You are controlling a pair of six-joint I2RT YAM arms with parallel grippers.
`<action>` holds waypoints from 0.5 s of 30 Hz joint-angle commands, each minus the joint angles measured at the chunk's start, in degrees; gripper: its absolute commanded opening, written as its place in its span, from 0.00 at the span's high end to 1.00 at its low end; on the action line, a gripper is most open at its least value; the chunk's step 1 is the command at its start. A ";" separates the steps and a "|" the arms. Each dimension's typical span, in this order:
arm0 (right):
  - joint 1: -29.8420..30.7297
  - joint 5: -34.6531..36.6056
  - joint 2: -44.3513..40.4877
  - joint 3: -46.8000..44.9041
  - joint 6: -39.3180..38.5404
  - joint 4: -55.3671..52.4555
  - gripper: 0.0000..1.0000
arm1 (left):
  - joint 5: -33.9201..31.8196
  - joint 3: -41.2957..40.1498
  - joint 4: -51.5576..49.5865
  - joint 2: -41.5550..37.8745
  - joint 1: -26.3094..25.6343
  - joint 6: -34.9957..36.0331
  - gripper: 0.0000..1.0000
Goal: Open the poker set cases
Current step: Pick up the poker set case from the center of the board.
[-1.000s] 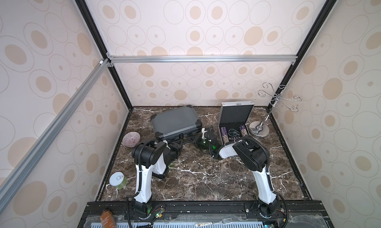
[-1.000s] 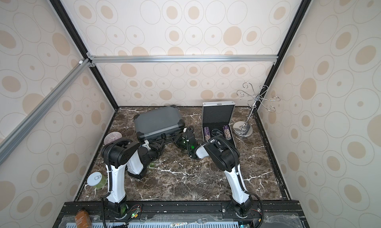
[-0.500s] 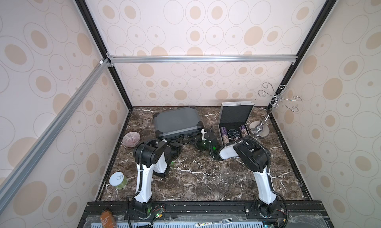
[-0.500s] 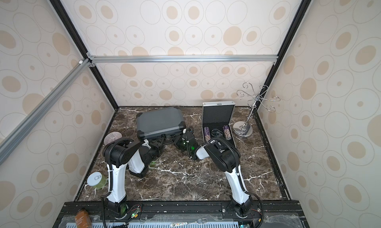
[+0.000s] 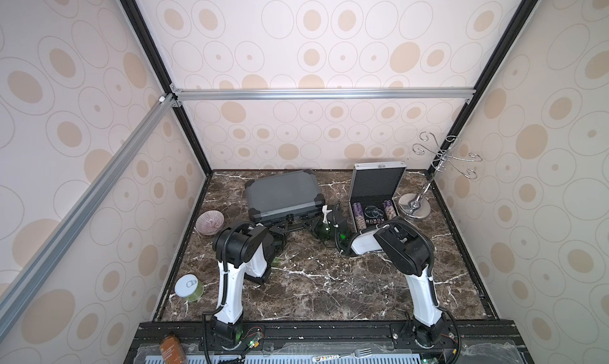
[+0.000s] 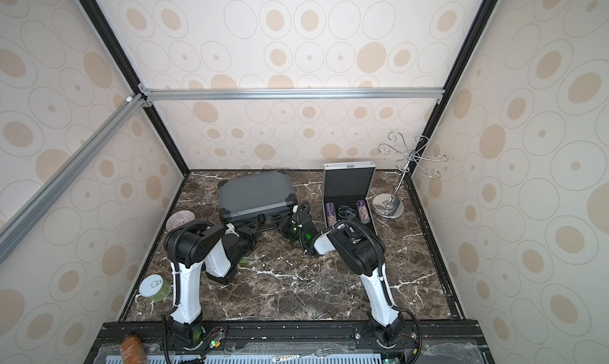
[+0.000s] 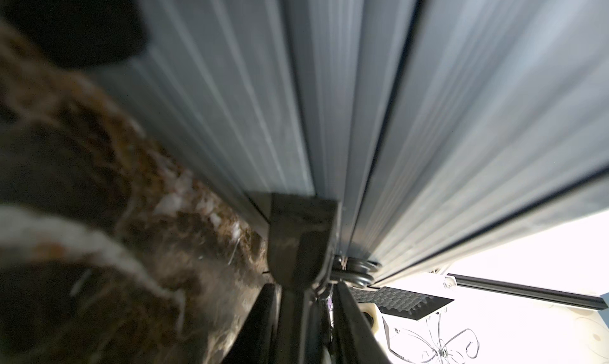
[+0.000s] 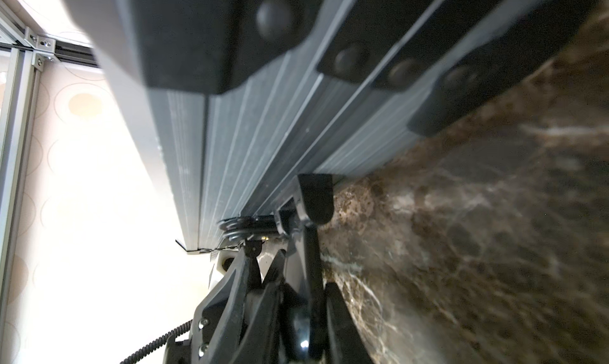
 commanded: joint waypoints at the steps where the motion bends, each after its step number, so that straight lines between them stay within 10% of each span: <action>1: 1.30 -2.74 -1.41 -2.66 -3.66 -7.13 0.99 | -2.54 -2.27 7.36 6.70 1.38 -0.67 0.77; 9: 1.05 -3.19 -1.71 -3.24 -4.18 -6.91 0.95 | -2.15 -3.01 6.76 4.35 1.38 -0.56 0.90; 15: 1.05 -3.77 -2.22 -4.58 -4.34 -4.76 0.70 | -0.95 -2.88 6.68 1.75 1.38 -1.76 0.96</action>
